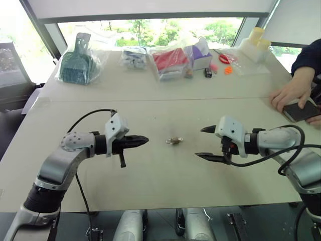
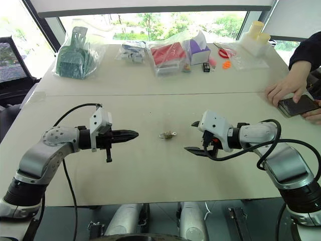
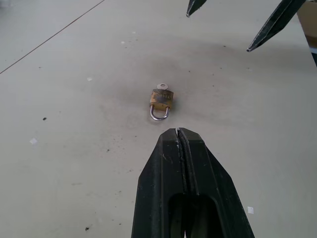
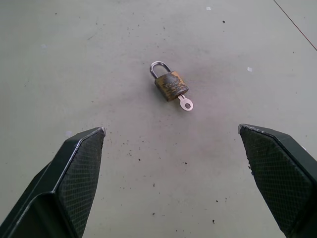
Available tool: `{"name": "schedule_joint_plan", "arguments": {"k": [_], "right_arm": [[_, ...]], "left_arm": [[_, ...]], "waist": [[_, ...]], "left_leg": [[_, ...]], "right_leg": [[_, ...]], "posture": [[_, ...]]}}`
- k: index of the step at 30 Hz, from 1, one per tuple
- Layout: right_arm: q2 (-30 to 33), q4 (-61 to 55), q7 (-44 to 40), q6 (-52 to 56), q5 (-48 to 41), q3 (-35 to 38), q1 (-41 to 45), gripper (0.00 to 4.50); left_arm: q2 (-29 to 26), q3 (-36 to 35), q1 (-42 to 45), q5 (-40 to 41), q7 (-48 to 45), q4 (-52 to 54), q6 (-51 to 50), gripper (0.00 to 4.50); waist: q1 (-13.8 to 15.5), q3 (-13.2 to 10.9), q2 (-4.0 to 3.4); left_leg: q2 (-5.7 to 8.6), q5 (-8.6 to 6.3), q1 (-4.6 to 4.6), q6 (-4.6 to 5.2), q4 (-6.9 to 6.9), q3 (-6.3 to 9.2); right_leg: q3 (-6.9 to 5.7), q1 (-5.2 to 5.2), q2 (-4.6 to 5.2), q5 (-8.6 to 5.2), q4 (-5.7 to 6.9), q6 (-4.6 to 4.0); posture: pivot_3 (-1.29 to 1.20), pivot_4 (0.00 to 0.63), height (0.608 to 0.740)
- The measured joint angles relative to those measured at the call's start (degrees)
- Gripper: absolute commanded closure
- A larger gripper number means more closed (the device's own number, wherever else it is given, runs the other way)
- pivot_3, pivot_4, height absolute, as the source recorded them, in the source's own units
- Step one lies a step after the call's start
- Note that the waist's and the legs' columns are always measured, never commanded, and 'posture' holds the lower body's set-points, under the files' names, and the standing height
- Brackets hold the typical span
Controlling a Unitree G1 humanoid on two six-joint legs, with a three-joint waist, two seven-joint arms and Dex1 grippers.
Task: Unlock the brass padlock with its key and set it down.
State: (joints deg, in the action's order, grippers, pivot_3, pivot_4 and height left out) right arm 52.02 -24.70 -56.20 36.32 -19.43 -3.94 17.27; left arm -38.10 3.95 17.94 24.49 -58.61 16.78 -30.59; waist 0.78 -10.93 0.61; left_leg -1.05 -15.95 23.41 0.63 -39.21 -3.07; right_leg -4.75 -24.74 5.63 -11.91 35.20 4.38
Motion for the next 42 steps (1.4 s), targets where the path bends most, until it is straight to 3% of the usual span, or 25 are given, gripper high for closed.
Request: {"name": "schedule_joint_plan", "arguments": {"k": [19, 30, 33, 40, 41, 42], "right_arm": [[-2.1, -4.6, 2.5, 2.2, -0.5, -0.5, -1.1, 0.04], [-2.3, -5.0, 3.0, 2.2, -0.7, -1.5, -1.3, 0.04], [-2.1, -6.2, 3.5, 2.8, -1.1, -1.1, -1.8, 0.0], [-2.0, -10.0, 6.5, 5.3, -1.6, 1.0, -4.6, 0.0], [-2.0, -10.4, 6.7, 5.6, -1.7, 1.2, -4.8, 0.0], [-1.9, -11.0, 7.1, 6.2, -1.8, 1.7, -5.4, 0.0]], "left_arm": [[-1.5, -0.5, -4.3, 2.1, 1.5, 5.0, -1.2, 4.5], [1.8, 2.8, -4.0, -1.4, 3.7, 2.9, 2.7, 4.5], [3.6, 4.8, -2.4, -3.7, 3.7, -1.0, 6.2, 3.72], [13.3, 11.4, 3.9, -11.7, 4.1, -17.0, 19.0, 0.38], [14.3, 11.8, 4.6, -12.2, 4.2, -18.6, 20.1, 0.04], [15.8, 12.3, 5.8, -13.0, 4.4, -21.3, 21.9, 0.04]], "waist": [[0.1, 0.0, 0.0], [0.1, 0.0, 0.0], [0.1, 0.0, -0.01], [0.7, 0.0, 0.01], [0.8, 0.0, 0.01], [0.9, 0.0, 0.02]], "left_leg": [[-0.01, 0.0, 0.01, 0.0, 0.0, 0.0], [0.0, 0.0, 0.01, 0.0, 0.01, 0.0], [0.01, 0.0, 0.01, 0.0, 0.0, -0.01], [0.07, -0.01, 0.03, 0.01, -0.01, -0.03], [0.07, -0.01, 0.03, 0.02, -0.01, -0.03], [0.08, -0.01, 0.03, 0.02, -0.01, -0.03]], "right_leg": [[0.0, -0.01, 0.01, 0.0, 0.0, -0.01], [0.0, -0.01, 0.01, 0.0, -0.02, -0.01], [0.0, -0.01, 0.01, 0.0, -0.01, -0.01], [0.0, 0.0, 0.04, 0.02, -0.03, 0.01], [0.0, 0.0, 0.04, 0.02, -0.02, 0.01], [0.0, 0.0, 0.03, 0.03, -0.02, 0.02]], "posture": [[0.0, 0.15, 0.74], [0.0, 0.15, 0.74], [0.0, 0.15, 0.74], [0.0, 0.15, 0.74], [0.0, 0.15, 0.74], [0.0, 0.15, 0.74]]}}
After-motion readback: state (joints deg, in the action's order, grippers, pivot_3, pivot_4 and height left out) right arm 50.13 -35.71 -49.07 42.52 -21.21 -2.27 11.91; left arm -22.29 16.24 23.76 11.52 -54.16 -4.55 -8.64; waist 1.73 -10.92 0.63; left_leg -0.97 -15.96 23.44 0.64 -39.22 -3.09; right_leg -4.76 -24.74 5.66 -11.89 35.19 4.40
